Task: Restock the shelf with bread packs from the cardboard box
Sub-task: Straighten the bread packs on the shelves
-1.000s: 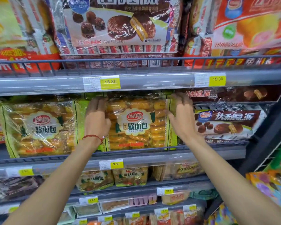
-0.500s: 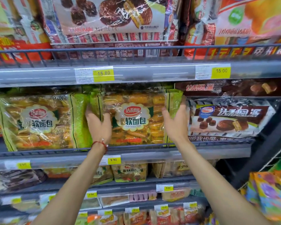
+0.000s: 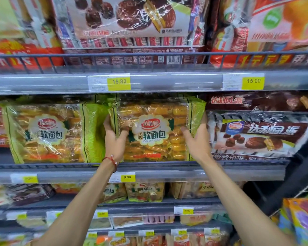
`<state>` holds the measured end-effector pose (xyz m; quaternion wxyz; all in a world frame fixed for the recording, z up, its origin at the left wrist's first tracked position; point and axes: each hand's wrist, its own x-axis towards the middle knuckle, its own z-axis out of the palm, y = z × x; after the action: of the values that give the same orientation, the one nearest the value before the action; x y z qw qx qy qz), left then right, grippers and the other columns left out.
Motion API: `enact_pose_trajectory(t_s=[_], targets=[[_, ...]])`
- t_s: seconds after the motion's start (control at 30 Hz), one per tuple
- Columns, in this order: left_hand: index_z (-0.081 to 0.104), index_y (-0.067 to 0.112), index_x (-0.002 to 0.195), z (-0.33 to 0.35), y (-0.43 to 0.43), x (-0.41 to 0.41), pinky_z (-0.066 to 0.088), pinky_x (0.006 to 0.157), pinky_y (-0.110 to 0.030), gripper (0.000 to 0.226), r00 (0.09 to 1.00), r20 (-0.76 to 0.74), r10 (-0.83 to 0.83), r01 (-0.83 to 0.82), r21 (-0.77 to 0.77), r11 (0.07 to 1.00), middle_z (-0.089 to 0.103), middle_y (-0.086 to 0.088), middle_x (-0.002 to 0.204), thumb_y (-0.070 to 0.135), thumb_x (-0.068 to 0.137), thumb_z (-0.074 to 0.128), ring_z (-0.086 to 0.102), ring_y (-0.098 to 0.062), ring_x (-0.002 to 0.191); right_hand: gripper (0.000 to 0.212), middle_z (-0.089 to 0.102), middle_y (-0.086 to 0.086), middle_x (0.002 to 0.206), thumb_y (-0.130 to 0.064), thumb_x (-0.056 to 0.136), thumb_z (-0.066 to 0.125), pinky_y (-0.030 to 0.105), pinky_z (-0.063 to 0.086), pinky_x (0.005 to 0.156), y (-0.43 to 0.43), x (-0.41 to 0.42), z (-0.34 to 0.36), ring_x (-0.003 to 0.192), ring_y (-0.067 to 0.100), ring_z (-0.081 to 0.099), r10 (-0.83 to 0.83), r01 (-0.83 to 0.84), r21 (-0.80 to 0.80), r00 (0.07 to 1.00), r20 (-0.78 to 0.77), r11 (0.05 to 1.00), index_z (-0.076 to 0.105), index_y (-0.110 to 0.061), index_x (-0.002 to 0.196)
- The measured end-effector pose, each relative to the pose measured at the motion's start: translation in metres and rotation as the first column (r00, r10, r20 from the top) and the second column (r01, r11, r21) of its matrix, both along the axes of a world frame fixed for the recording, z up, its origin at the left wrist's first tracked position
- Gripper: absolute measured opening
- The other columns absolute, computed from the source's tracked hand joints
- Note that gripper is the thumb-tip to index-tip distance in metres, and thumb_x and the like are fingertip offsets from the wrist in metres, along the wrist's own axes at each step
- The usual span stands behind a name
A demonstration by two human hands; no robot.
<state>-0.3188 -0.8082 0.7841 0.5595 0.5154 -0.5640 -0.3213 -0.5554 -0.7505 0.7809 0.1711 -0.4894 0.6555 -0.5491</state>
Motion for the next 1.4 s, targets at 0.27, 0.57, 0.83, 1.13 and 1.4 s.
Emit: enact_pose_trajectory(t_s=[0.27,0.57,0.83,1.13,1.4], targets=[[0.018,0.007,0.152,-0.031,0.013,0.015,0.029,0.115,-0.038,0.100,0.973,0.228,0.030,-0.077,0.201,0.976,0.027,-0.007,0.157,0.057,0.080,0.067,0.029,-0.025,0.143,0.092,0.011,-0.003,0.173,-0.030,0.099,0.067,0.034,0.013,0.127,0.034,0.009,-0.042,0.159,0.015,0.013,-0.023,0.038,0.138,0.994,-0.104,0.990,0.005,-0.018,0.166],[0.009,0.007,0.154,-0.024,0.007,0.020,0.027,0.117,-0.047,0.122,0.973,0.225,-0.053,-0.012,0.279,0.960,0.019,-0.010,0.159,0.046,0.067,0.084,0.021,-0.027,0.146,0.102,0.021,0.000,0.171,-0.026,0.091,0.077,0.043,0.019,0.128,0.029,0.003,-0.032,0.158,0.021,0.019,-0.005,0.019,0.192,0.997,-0.071,0.981,0.008,-0.018,0.165],[0.013,0.005,0.152,-0.023,0.009,0.027,0.027,0.114,-0.040,0.099,0.933,0.322,-0.158,0.076,0.254,0.964,0.026,-0.010,0.155,0.036,0.081,0.075,0.027,-0.027,0.143,0.092,0.045,0.003,0.159,-0.034,0.085,0.082,0.054,0.035,0.121,0.025,-0.007,-0.031,0.148,0.024,0.041,0.039,-0.018,0.224,0.995,-0.092,0.974,0.027,-0.020,0.157],[0.020,0.002,0.149,-0.020,0.017,0.020,0.031,0.110,-0.036,0.093,0.927,0.370,-0.058,-0.006,0.169,0.986,0.032,-0.014,0.151,0.034,0.081,0.076,0.033,-0.027,0.139,0.075,0.041,-0.012,0.155,-0.015,0.096,0.070,0.032,0.024,0.123,0.042,-0.006,-0.030,0.139,0.002,0.035,0.083,-0.060,0.158,0.987,-0.140,0.986,0.029,-0.020,0.158],[0.024,0.016,0.150,-0.039,0.024,0.036,0.036,0.111,-0.045,0.080,0.928,0.373,0.012,-0.060,0.118,0.991,0.034,-0.005,0.152,0.035,0.087,0.069,0.037,-0.024,0.138,0.079,-0.001,-0.015,0.170,-0.009,0.101,0.062,-0.008,0.008,0.105,0.079,0.065,-0.041,0.155,0.002,0.007,-0.052,0.053,0.013,0.996,-0.074,0.999,0.016,-0.022,0.164]])
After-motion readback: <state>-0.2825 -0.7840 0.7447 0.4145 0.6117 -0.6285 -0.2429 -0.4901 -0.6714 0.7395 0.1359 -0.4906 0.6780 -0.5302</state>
